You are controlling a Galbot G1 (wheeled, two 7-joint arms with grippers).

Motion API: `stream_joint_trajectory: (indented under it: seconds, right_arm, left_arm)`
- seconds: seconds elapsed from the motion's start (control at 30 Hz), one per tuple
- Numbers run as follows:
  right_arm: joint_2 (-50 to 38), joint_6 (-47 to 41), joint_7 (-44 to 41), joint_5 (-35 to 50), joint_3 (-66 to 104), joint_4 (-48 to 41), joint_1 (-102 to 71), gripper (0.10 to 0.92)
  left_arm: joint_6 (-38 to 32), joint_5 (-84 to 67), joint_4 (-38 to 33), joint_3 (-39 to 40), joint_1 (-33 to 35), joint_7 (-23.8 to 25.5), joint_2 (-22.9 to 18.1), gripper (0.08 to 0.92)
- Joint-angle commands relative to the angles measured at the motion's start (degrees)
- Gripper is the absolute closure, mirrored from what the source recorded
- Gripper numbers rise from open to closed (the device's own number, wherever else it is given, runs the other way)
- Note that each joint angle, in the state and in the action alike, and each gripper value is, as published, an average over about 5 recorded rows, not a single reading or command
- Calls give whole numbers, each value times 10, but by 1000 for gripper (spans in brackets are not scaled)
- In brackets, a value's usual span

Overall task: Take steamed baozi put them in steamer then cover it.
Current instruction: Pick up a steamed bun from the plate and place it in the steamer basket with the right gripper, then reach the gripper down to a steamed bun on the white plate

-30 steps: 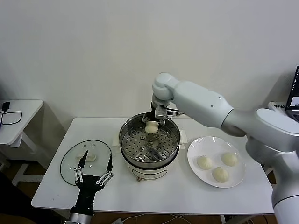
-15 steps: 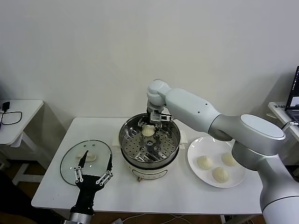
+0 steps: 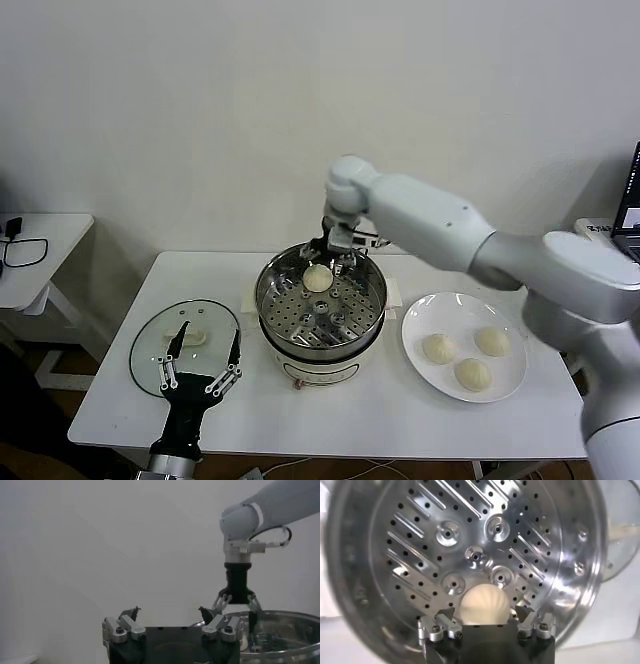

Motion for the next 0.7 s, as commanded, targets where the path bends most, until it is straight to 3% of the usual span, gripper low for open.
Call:
stream_joint_trajectory:
  seconds: [0.03,0.13,0.27,0.7]
  right_arm:
    - [-111,-182,-34,236,-78,54,102,203]
    - [-165,-281,-28,322,-133,50,137,203]
    - [-221,-346,-19,365,-185,45,140,203]
    - [-303,-378,27,329,-211,83,-23,203]
  left_arm:
    - [1,1,0,2,-2,0,1,177]
    - [1,2,3,6,-4,0,2,177]
    - [1,3,6,10,-6,0,4,177]
    - [2,3,8,8,-6,-2,3,177]
